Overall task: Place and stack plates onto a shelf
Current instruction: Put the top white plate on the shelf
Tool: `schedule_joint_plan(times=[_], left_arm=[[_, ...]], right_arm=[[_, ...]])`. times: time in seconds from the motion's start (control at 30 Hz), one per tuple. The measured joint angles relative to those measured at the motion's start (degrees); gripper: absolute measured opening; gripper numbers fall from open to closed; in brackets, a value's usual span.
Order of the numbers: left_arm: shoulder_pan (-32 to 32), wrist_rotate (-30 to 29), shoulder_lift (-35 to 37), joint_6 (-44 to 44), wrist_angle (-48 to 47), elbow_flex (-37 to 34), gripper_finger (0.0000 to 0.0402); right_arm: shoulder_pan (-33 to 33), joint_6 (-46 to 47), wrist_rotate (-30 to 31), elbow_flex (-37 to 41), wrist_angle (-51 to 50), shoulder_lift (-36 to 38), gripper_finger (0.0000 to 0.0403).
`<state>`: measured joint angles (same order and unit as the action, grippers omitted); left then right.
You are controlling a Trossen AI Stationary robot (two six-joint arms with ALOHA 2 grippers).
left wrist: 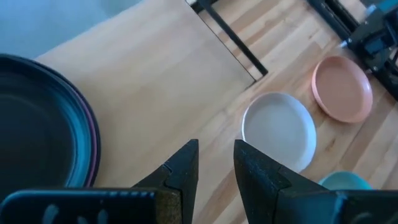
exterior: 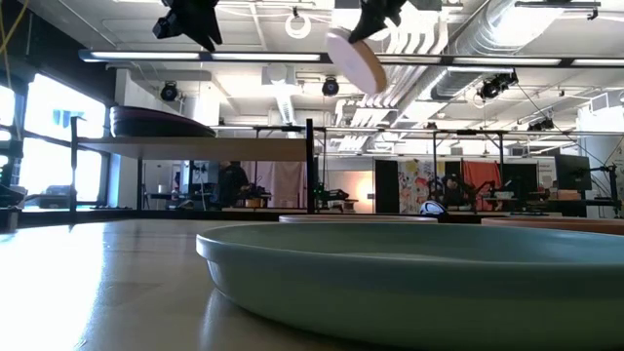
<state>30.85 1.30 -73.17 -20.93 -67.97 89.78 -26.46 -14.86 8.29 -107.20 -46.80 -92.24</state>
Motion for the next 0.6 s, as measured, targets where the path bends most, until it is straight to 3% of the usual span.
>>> schedule_joint_plan(times=[0.4, 0.6], left_arm=[[-0.1, -0.1, 0.0, -5.2, 5.0, 0.0, 0.009], [-0.2, 1.8, 0.0, -8.8, 5.0, 0.0, 0.009]], right_arm=[[1.7, -14.7, -14.8, 0.1, 10.1, -6.2, 0.0], [4.5, -18.6, -16.2, 0.1, 11.5, -9.9, 0.0]])
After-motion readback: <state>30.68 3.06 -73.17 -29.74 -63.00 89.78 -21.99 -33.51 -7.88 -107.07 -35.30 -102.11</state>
